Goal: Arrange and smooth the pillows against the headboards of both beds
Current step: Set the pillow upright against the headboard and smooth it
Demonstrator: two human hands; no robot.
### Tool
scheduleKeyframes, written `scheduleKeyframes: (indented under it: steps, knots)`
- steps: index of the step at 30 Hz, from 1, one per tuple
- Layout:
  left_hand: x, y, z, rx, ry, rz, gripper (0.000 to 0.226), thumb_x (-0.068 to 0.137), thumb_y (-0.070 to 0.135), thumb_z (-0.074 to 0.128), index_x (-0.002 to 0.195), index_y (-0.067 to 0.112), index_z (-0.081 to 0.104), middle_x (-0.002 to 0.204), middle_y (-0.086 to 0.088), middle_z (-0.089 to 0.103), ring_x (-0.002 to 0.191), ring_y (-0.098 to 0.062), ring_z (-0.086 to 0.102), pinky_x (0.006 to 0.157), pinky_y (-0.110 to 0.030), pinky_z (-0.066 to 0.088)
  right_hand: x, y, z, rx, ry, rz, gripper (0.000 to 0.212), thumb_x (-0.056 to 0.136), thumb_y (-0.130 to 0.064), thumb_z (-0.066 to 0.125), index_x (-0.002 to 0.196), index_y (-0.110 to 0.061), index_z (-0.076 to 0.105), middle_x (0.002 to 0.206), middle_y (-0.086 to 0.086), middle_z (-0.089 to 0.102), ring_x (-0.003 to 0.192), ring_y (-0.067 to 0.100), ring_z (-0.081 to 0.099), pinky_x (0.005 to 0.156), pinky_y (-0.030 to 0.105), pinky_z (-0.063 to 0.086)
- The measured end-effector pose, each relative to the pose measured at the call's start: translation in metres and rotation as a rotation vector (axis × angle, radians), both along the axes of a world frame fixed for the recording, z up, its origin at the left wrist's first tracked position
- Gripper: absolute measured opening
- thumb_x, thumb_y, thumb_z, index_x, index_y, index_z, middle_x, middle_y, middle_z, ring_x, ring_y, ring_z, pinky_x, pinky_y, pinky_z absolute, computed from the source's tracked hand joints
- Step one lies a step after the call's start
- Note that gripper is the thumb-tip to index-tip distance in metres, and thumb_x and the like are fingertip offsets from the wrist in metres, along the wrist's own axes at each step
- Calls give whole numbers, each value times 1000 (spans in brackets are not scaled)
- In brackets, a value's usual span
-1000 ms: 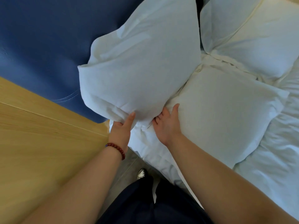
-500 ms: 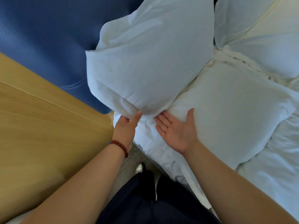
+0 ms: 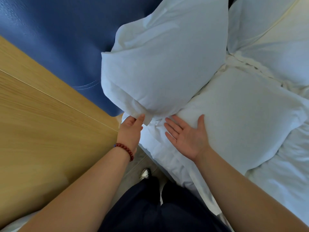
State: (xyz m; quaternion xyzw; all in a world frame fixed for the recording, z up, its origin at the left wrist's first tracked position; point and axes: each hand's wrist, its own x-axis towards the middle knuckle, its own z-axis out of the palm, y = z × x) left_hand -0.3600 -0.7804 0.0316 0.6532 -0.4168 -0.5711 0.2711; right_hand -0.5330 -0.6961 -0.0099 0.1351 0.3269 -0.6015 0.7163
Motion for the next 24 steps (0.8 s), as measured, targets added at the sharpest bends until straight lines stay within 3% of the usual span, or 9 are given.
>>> scheduleKeyframes:
  steps: [4,6,9,11,13,15,18,20,24]
  knots:
    - [1,1,13,-23,34,29,37,84,43,71,71,15,53,74,-8,51,81,-18,53,83,-35,51,-4,13,19,1,2,-23,96,79,-80,40,138,-5,52,137,15,58,132,27,50,111,45,37]
    - [3,1,24,-44,77,43,35,85,41,71,65,19,54,73,-7,56,81,-20,55,78,-30,49,-2,7,37,-15,43,-7,94,81,-78,39,137,-3,55,137,14,58,131,27,52,110,45,38]
    - [6,-5,50,-114,222,79,12,87,34,71,87,22,72,95,-2,75,98,-20,68,94,-38,53,-3,-10,70,-93,131,11,88,84,-74,38,131,-2,58,138,14,58,129,27,54,111,43,38]
    - [10,-14,66,-143,305,110,30,82,39,74,100,15,71,106,-1,73,105,-21,67,97,-42,52,-5,-24,93,-160,186,18,83,87,-71,35,128,-2,59,136,14,59,127,27,56,112,41,39]
    - [15,-26,82,-147,360,144,51,71,50,78,103,12,68,109,-3,69,103,-24,65,100,-47,50,-7,-39,118,-234,297,31,80,92,-69,30,126,-3,62,133,14,62,126,26,57,111,40,38]
    - [19,-38,93,-131,400,169,56,71,54,77,104,10,66,108,-1,67,99,-22,63,99,-50,50,-9,-55,144,-311,418,46,79,95,-66,26,128,-4,63,131,11,63,126,22,57,111,37,37]
    - [22,-47,111,-71,557,223,29,91,41,64,105,17,69,109,3,73,101,-15,70,93,-44,53,-9,-81,178,-416,614,94,73,99,-61,21,131,-8,58,131,6,64,125,16,57,112,34,36]
    - [21,-51,125,-59,678,216,23,96,34,58,109,19,69,110,2,74,103,-15,70,96,-40,51,-5,-101,194,-461,783,167,66,101,-58,20,129,-12,59,132,2,64,126,12,56,112,33,36]
    - [27,-64,147,-140,672,146,21,99,20,53,112,12,67,108,-4,74,103,-18,70,94,-37,50,6,-137,205,-521,1265,420,48,97,-58,32,103,-33,73,122,-13,68,116,3,59,108,28,38]
